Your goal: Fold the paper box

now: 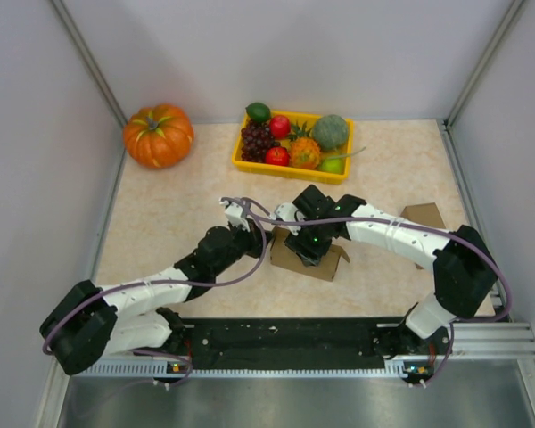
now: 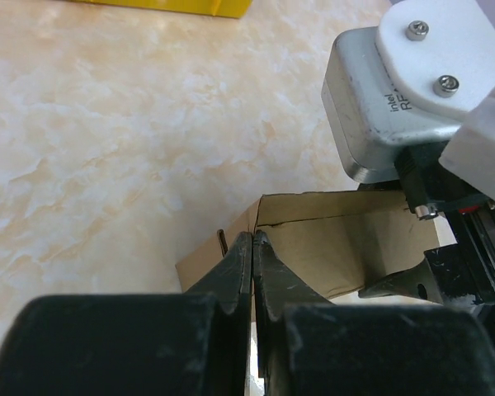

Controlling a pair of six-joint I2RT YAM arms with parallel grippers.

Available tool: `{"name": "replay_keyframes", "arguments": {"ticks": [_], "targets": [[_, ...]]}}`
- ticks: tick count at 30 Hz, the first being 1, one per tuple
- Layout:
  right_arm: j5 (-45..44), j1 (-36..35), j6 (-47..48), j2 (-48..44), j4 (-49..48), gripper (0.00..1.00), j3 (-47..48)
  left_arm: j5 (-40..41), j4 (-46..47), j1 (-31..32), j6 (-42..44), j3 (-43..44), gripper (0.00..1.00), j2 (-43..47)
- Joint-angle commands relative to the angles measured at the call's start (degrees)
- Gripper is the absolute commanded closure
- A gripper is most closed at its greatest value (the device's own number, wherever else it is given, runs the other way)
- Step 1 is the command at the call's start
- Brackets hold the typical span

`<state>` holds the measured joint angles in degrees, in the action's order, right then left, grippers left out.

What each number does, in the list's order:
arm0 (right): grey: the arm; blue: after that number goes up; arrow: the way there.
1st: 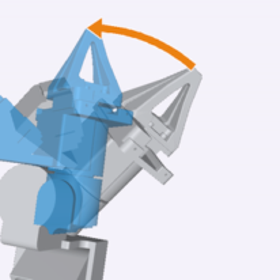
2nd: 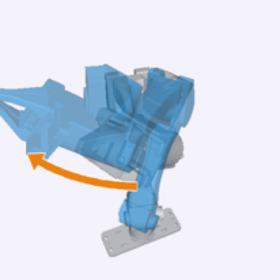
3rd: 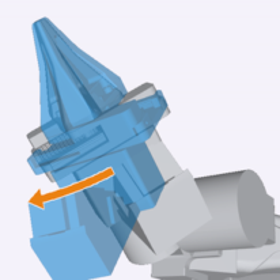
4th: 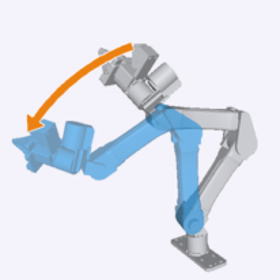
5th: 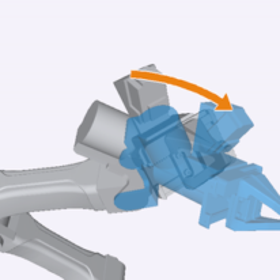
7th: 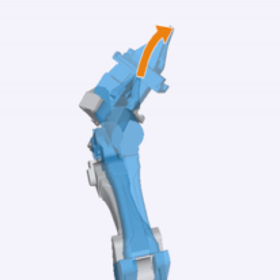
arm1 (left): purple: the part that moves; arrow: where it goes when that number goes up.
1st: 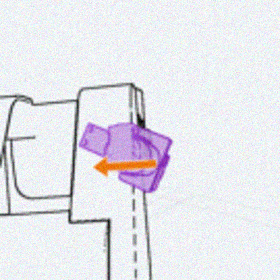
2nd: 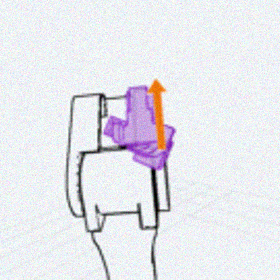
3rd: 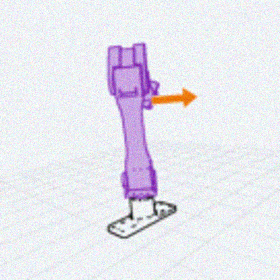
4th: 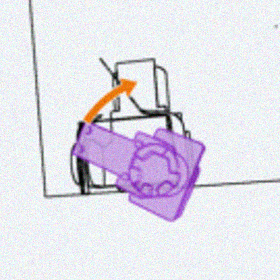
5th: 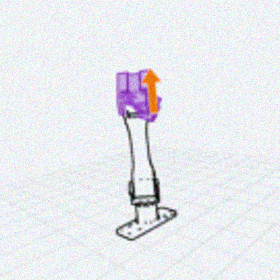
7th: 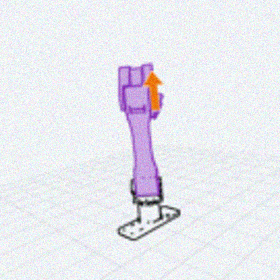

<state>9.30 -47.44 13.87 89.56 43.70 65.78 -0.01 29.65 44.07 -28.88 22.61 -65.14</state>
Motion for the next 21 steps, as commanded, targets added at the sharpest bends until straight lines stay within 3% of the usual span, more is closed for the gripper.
{"name": "replay_keyframes", "arguments": {"ticks": [1,21], "targets": [[1.16,0.07,-0.07,1.5,-2.04,0.5,2.25,6.33,3.74,4.52,-2.4,-1.78,1.0,0.72],[0.46,0.15,-1.83,-0.08,-3.45,0.5,1.72,14.95,12.43,12.17,0.94,-8.28,1.0,-4.72]]}}
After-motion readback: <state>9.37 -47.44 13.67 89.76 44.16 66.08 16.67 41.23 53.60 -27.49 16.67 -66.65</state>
